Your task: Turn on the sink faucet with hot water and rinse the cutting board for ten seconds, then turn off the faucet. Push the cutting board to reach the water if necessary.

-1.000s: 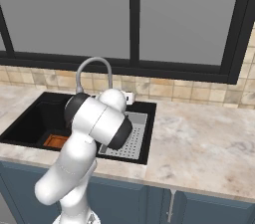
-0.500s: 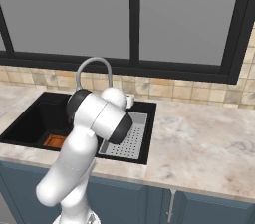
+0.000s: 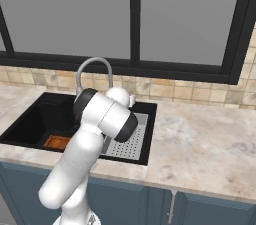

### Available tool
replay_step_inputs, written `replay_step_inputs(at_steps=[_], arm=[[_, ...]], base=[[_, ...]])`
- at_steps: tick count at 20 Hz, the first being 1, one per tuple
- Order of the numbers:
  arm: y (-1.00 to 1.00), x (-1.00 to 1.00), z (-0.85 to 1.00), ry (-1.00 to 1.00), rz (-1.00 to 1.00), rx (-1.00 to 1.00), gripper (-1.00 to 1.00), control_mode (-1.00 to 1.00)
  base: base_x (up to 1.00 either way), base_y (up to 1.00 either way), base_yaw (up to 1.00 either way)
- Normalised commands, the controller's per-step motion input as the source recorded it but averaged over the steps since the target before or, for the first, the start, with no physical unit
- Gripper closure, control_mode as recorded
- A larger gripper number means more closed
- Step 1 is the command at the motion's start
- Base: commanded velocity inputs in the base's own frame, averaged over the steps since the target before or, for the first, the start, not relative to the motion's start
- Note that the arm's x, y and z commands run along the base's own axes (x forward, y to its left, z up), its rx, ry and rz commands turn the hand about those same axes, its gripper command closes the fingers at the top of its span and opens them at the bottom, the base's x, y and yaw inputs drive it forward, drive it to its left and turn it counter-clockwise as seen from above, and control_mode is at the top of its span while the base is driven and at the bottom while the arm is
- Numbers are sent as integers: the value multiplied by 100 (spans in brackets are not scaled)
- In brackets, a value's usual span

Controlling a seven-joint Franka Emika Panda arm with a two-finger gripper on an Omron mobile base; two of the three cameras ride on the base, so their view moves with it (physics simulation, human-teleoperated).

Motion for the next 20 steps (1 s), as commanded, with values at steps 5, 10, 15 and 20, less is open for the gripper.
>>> replay_step_inputs(at_steps=[5,10,15,20], arm=[[-7,24,-8,-1,0,0,-100,-100],[-7,22,-10,0,0,0,-100,-100],[-1,27,-11,0,0,0,-100,-100],[0,26,-12,0,0,0,-100,-100]], base=[[0,0,0],[0,0,0],[0,0,0],[0,0,0]])
